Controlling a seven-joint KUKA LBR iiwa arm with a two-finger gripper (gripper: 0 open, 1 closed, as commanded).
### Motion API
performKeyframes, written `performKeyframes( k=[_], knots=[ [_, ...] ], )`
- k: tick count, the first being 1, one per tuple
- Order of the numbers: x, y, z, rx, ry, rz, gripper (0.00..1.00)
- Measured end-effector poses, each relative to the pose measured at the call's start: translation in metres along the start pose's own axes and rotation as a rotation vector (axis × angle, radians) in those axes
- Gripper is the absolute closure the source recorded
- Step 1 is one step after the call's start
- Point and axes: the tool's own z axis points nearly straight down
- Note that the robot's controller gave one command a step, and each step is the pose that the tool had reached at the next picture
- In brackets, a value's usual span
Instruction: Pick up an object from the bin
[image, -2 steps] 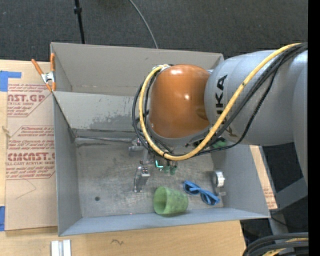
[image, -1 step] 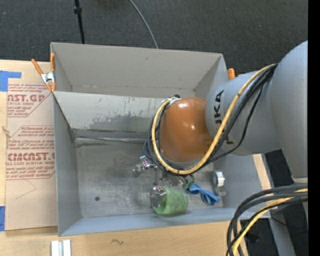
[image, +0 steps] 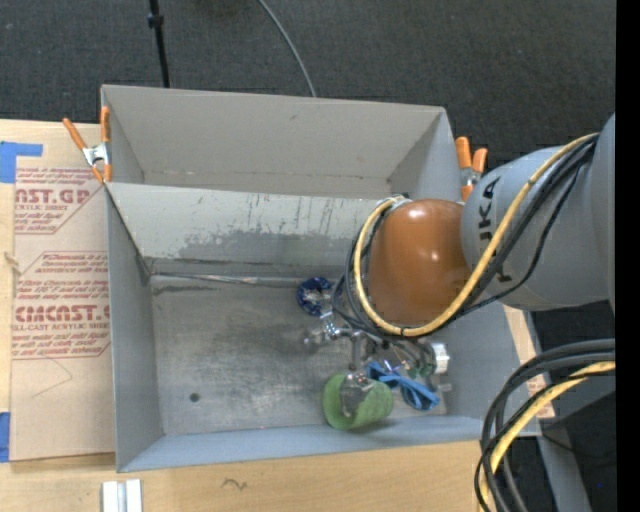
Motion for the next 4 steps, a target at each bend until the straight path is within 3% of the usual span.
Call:
performKeyframes(
  k=[1, 2, 3, 4],
  knots=[
    [0.02, -0.055, 0.036, -0.017, 0.008, -0.096, 0.0],
    [0.037, -0.127, 0.026, 0.0, -0.003, -0.012, 0.0],
    [0.033, -0.121, 0.026, -0.006, -0.007, -0.022, 1.0],
    [0.018, -0.146, -0.107, 0.003, -0.008, -0.325, 1.0]
  ],
)
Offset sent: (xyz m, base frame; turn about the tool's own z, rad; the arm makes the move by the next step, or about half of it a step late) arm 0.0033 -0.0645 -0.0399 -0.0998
